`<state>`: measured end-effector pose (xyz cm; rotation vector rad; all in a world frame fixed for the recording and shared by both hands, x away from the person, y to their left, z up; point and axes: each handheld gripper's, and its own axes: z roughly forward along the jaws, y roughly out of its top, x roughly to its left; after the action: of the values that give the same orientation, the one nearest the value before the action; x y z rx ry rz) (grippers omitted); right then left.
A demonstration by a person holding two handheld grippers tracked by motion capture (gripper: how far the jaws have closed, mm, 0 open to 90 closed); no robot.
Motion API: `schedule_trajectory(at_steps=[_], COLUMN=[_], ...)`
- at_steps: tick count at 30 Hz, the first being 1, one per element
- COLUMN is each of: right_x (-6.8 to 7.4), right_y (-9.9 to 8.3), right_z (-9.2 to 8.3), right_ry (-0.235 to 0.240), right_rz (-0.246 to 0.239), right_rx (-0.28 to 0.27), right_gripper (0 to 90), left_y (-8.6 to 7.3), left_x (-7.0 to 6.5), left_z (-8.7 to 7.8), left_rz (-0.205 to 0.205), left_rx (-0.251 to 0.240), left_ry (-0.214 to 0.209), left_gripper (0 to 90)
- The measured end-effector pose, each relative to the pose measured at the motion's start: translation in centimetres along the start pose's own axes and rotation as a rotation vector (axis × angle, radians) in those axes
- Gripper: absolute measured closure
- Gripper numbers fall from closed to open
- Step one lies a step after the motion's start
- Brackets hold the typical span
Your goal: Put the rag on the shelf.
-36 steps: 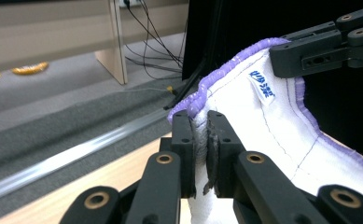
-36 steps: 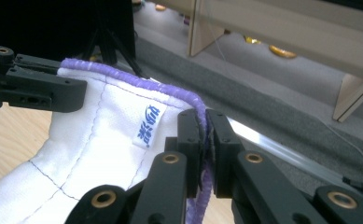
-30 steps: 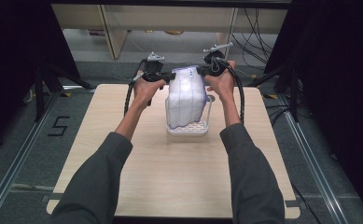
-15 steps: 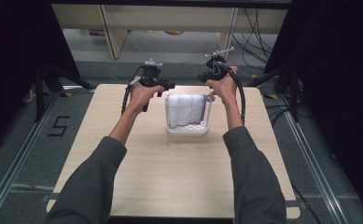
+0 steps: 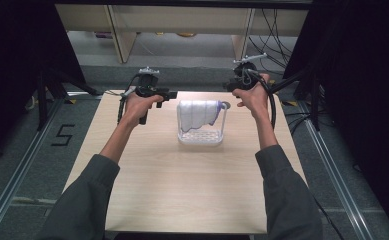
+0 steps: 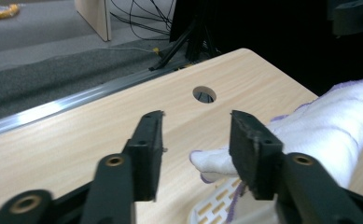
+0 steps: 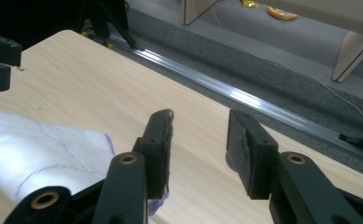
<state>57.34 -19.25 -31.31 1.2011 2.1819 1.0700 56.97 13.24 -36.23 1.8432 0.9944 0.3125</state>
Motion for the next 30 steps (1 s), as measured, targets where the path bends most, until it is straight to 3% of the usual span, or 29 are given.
schedule_trajectory(at_steps=[5, 9, 17, 30], right_x=[0.5, 0.7, 1.7, 3.2], right_y=[-0.9, -1.4, -2.4, -4.3], right_z=[-1.7, -2.1, -3.5, -5.1], right_ry=[0.018, 0.037, 0.022, 0.052], right_rz=[0.004, -0.009, -0.041, -0.042], right_rx=[-0.014, -0.043, -0.078, -0.11], right_gripper=[56.0, 54.6, 48.7, 44.7], left_y=[-1.1, -1.6, -2.8, -5.9], left_x=[0.0, -0.1, -1.1, -2.5], left_z=[-1.0, -1.7, -2.9, -5.0], left_rz=[0.004, 0.0, 0.007, 0.017], left_rx=[0.01, 0.012, -0.009, -0.035], left_ry=[-0.005, -0.003, -0.024, -0.086], left_gripper=[47.0, 45.5, 41.0, 38.2])
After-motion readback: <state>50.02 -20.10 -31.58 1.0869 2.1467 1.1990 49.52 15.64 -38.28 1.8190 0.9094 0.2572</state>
